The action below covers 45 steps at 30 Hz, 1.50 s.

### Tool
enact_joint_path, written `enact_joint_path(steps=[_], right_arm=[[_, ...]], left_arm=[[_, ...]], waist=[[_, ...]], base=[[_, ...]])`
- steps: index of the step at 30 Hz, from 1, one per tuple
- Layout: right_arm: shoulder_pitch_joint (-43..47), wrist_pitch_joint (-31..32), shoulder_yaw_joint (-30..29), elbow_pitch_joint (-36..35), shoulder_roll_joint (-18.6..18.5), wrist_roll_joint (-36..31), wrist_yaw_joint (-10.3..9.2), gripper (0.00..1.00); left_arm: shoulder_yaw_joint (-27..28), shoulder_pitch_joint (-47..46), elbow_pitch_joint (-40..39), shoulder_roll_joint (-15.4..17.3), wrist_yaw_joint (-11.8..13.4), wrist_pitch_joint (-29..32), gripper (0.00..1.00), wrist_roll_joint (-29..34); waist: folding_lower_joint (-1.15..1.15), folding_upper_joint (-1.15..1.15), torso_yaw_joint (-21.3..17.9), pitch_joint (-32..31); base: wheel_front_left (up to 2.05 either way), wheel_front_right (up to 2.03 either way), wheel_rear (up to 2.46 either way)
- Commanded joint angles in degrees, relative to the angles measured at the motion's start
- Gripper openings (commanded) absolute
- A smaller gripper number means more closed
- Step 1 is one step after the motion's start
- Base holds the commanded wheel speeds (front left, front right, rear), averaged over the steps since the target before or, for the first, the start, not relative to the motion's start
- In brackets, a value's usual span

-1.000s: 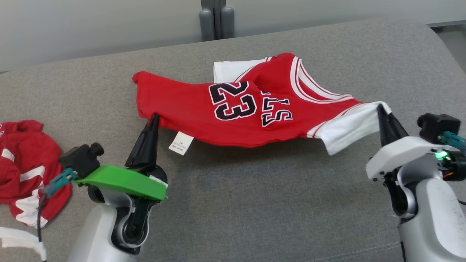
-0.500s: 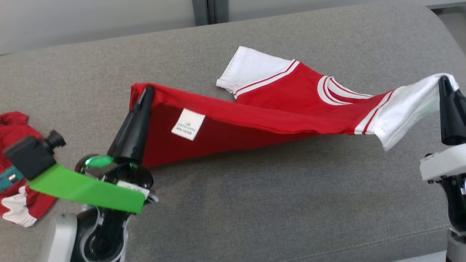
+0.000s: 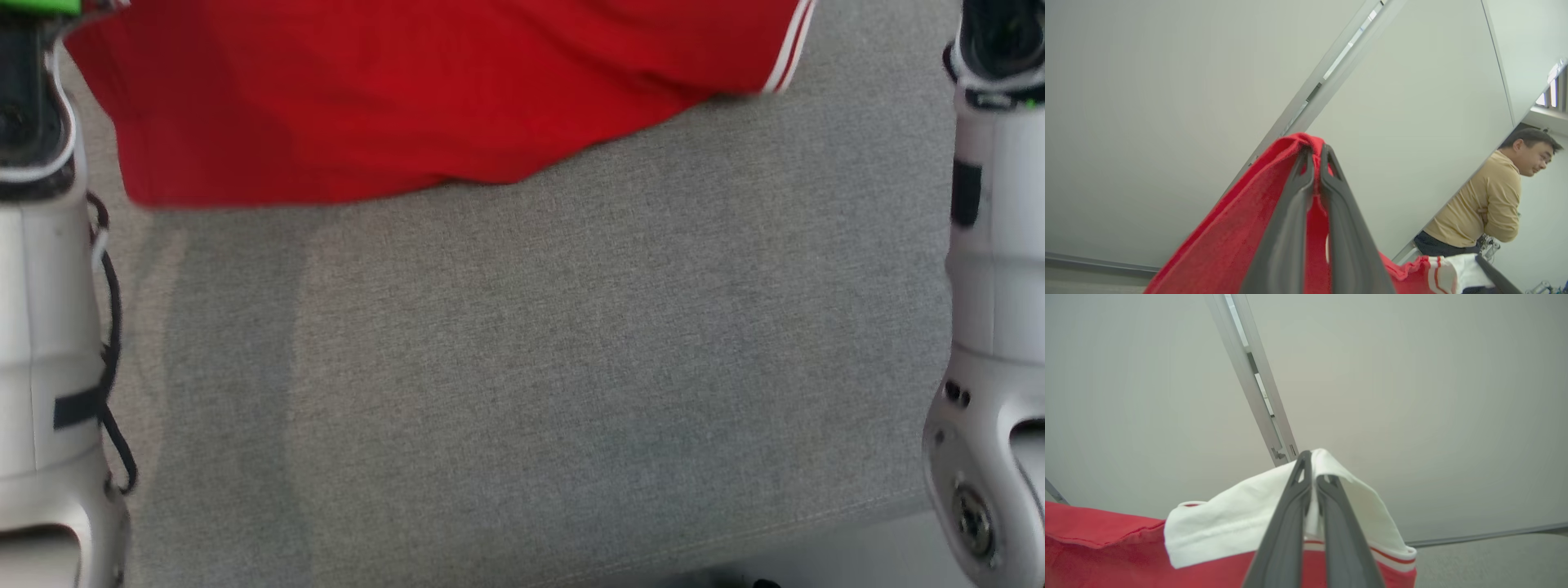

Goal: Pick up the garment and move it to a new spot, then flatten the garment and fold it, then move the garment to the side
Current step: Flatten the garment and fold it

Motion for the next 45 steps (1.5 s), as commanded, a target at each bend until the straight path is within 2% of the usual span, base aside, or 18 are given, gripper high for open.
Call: enact_joint_path(steps=[1,5,7,9,14,20,25,28,31,36,39,45], right_arm=[[-4.1,-3.5,1.0,2.7,-0.5,-1.6,0.03,0.0],[-16.2,-15.1,1.5,9.4,-1.7,-4.4,0.02,0.0],[-20.5,-20.5,2.3,11.3,-2.6,-6.3,0.03,0.0],[-23.9,-25.0,2.8,12.4,-3.5,-7.7,0.02,0.0],[-26.1,-28.4,3.8,14.3,-5.6,-9.8,0.02,0.0],[-17.6,-28.9,9.9,17.0,-8.3,-7.5,0.02,0.0],[-3.7,-26.3,18.3,16.0,-12.0,-0.6,0.01,0.0],[6.1,-22.8,19.8,13.5,-13.4,5.2,0.01,0.0],[16.3,-19.7,18.0,9.1,-14.8,9.7,0.01,0.0],[32.6,-12.8,12.9,1.7,-14.0,10.4,0.0,0.0],[40.1,-8.2,9.1,-2.4,-11.9,8.2,0.01,0.0],[52.0,3.2,0.4,-10.6,-5.5,1.4,0.01,0.0]], left_arm=[[-1.2,-4.0,1.9,1.2,-1.1,-1.7,0.0,3.4],[-2.9,-13.9,5.5,0.8,-2.8,-7.3,0.0,6.2],[-4.2,-17.5,6.7,2.1,-3.1,-10.6,0.0,9.6],[-4.6,-20.4,7.3,1.6,-3.3,-13.6,0.0,10.5],[-6.6,-20.9,6.9,1.5,-3.5,-16.5,0.0,9.9],[-9.2,-12.3,9.3,2.5,-3.5,-17.3,0.0,7.3],[-13.1,0.5,10.5,2.5,-3.5,-17.3,0.0,4.5],[-14.7,8.7,11.4,3.1,-3.5,-17.3,0.0,2.3],[-16.2,16.8,11.8,2.7,-3.5,-17.0,0.0,-1.5],[-17.5,28.4,10.5,3.4,-3.4,-16.3,0.0,-5.7],[-18.3,33.7,9.2,3.8,-2.2,-15.7,0.0,-6.5],[-20.1,42.4,4.8,5.6,1.3,-12.8,0.0,-6.8]], waist=[[-0.02,0.0,-2.0,4.6],[-0.02,0.0,-1.7,4.8],[-0.02,0.0,-1.4,4.9],[-0.02,0.0,-1.3,5.0],[-0.02,0.0,-0.7,6.2],[-0.02,0.0,0.1,8.1],[-0.02,0.0,1.5,5.6],[-0.02,0.0,2.3,2.1],[-0.02,0.0,3.1,-2.0],[-0.02,0.0,4.0,-7.8],[-0.02,0.0,4.4,-10.2],[-0.02,0.0,4.9,-14.3]], base=[[0.0,0.0,0.0],[0.0,0.0,0.0],[0.0,0.0,0.0],[0.0,0.0,0.0],[0.0,0.0,0.0],[0.0,0.0,0.0],[0.0,0.0,0.0],[0.0,0.0,0.0],[0.0,0.0,0.0],[0.0,0.0,0.0],[0.0,0.0,0.0],[0.0,0.0,0.0]])
